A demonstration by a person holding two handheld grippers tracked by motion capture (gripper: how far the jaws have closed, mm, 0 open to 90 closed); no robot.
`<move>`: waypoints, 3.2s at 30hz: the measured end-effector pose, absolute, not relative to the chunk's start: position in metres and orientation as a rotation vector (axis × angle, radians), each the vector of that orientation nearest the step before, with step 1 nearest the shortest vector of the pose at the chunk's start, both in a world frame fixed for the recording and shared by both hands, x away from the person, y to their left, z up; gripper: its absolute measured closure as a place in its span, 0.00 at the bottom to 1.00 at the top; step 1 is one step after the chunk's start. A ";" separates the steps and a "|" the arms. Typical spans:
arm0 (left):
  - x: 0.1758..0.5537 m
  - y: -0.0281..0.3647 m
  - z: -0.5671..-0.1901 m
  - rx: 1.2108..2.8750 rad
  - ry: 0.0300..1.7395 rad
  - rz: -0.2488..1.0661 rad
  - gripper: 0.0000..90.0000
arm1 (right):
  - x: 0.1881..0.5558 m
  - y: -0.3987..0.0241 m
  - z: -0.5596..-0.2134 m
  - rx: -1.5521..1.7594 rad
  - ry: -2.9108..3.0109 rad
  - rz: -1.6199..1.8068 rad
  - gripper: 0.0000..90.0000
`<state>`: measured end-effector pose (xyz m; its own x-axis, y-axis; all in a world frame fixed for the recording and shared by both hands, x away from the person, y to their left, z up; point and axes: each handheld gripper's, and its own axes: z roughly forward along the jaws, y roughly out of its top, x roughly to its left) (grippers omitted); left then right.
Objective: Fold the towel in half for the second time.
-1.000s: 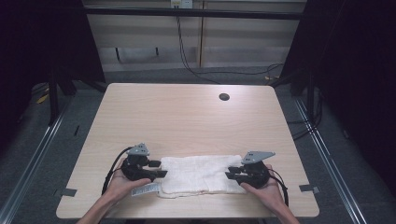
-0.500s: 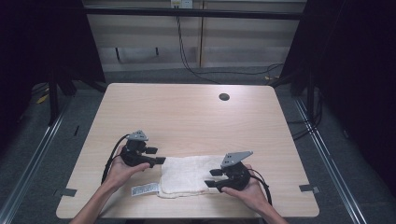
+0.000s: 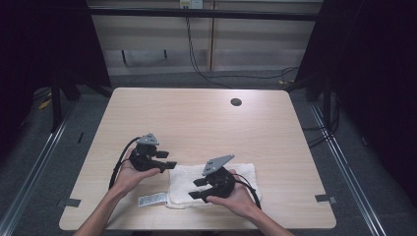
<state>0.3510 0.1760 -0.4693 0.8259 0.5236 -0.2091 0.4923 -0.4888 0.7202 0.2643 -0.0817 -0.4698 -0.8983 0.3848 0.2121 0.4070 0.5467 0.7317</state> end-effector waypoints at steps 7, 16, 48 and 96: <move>0.356 0.181 -0.477 2.163 0.783 0.026 0.46 | 0.267 -0.049 -0.476 -0.610 -2.758 -1.252 0.62; 0.355 0.175 -0.485 2.207 0.775 0.019 0.45 | 0.265 -0.022 -0.491 -0.551 -2.744 -1.229 0.68; 0.357 0.176 -0.497 2.238 0.732 -0.032 0.57 | 0.252 -0.021 -0.503 -0.519 -2.869 -1.279 0.92; 0.355 0.202 -0.461 2.052 0.723 -0.095 0.95 | 0.262 -0.029 -0.452 -0.612 -2.645 -1.511 0.94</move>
